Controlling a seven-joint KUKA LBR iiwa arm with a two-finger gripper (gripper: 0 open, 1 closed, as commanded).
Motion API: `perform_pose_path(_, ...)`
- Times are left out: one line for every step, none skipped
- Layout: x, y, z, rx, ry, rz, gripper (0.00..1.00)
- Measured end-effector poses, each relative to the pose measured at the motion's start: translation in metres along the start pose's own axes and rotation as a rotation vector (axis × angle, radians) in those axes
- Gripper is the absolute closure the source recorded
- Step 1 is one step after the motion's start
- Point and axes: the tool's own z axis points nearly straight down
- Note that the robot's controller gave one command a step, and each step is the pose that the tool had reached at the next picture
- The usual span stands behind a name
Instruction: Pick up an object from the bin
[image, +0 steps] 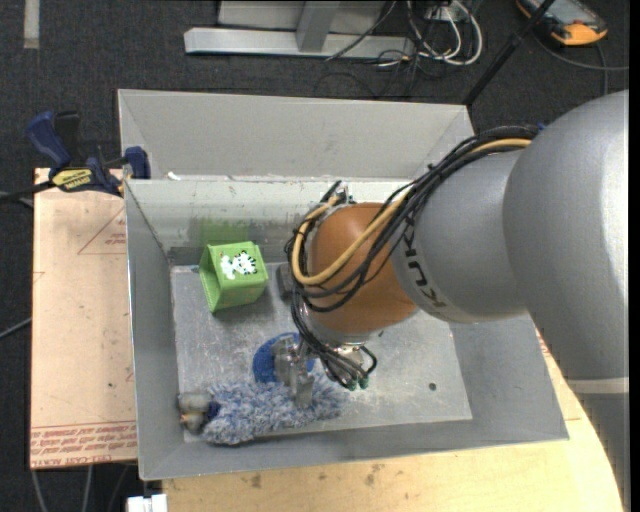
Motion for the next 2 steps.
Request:
perform_pose_path(0.000, 0.000, 0.000, 0.000, 0.000, 0.000, 1.00)
perform_pose_path(-0.006, 0.001, -0.128, 0.000, -0.006, 0.020, 1.00)
